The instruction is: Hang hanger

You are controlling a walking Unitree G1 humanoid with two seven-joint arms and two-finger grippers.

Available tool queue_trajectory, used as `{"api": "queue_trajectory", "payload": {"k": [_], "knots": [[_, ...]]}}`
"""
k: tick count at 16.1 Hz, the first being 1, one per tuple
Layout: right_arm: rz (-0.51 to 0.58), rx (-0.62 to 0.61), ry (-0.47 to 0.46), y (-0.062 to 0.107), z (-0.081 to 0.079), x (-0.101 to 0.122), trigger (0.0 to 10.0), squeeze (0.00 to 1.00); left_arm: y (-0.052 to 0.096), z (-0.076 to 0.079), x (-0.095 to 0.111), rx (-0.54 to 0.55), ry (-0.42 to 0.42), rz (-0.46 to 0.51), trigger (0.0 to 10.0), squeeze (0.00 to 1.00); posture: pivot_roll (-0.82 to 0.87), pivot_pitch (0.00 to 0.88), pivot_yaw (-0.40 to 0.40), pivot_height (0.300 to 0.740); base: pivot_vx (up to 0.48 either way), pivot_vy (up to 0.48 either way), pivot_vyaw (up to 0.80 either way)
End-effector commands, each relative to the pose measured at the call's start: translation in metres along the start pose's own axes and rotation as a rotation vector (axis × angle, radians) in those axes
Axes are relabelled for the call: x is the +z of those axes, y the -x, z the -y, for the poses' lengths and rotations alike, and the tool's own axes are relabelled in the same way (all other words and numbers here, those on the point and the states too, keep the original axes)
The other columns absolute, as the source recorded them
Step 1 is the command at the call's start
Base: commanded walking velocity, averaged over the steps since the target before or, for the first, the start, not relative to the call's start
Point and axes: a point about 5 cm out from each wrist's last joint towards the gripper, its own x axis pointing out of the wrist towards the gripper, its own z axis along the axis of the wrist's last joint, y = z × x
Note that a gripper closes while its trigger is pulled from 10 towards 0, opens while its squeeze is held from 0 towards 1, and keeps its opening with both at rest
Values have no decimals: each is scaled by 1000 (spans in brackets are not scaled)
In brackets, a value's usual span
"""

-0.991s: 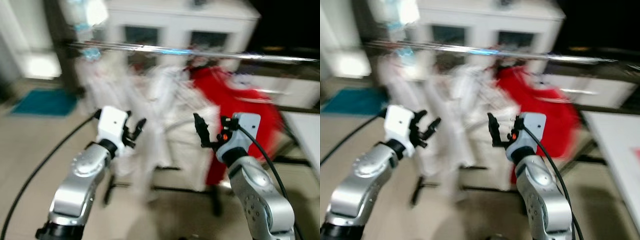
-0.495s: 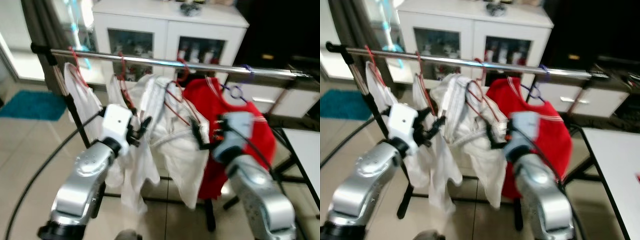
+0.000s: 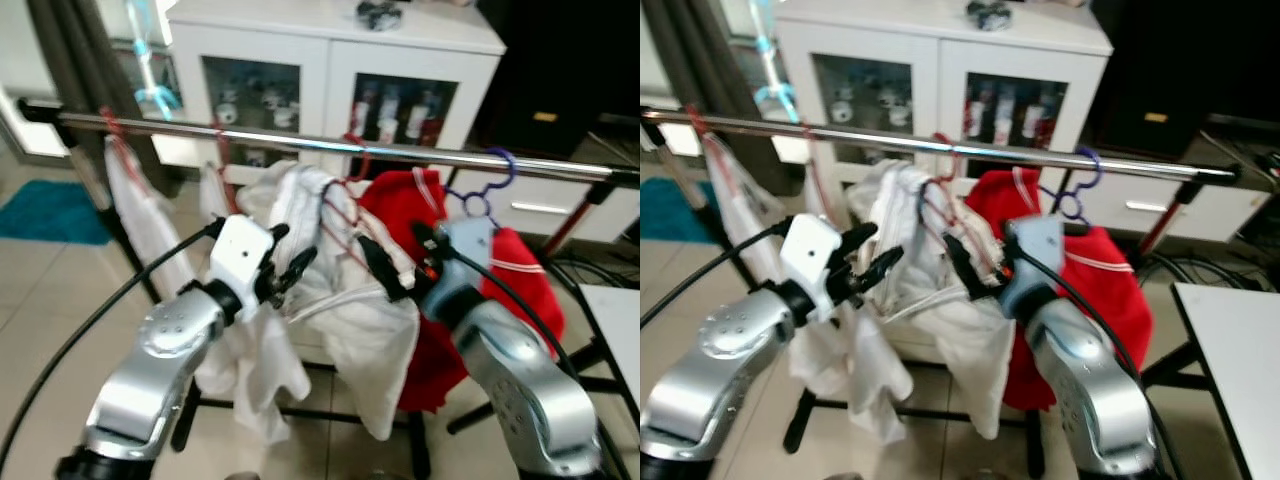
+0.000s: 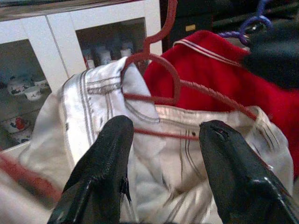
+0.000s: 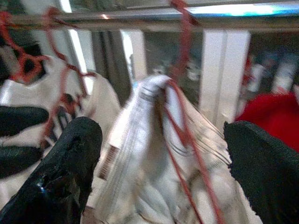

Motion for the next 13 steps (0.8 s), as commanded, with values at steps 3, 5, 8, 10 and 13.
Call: {"api": "queue_trajectory", "payload": {"k": [3, 5, 8, 10, 13], "knots": [[-24, -50, 19, -10, 13, 2, 10000, 1000, 8, 1, 2, -111, -29, -28, 10000, 0, 46, 16, -34, 740, 0, 0, 0], [-48, -44, 58, -29, 20, 5, 10000, 1000, 18, -13, -2, -117, -60, -80, 10000, 0, 37, 9, -23, 740, 0, 0, 0], [-71, -12, 78, -52, 27, 4, 10000, 1000, 29, -23, -5, -160, -76, -128, 10000, 0, 36, 6, -19, 740, 0, 0, 0], [-84, -12, 100, -66, 38, 7, 10000, 1000, 40, -29, -5, -219, -62, -152, 10000, 0, 38, 3, -17, 740, 0, 0, 0], [-132, -7, 112, -81, 47, 5, 10000, 0, 51, -34, 2, -274, -6, -126, 10000, 0, 38, 0, -11, 740, 0, 0, 0]]}}
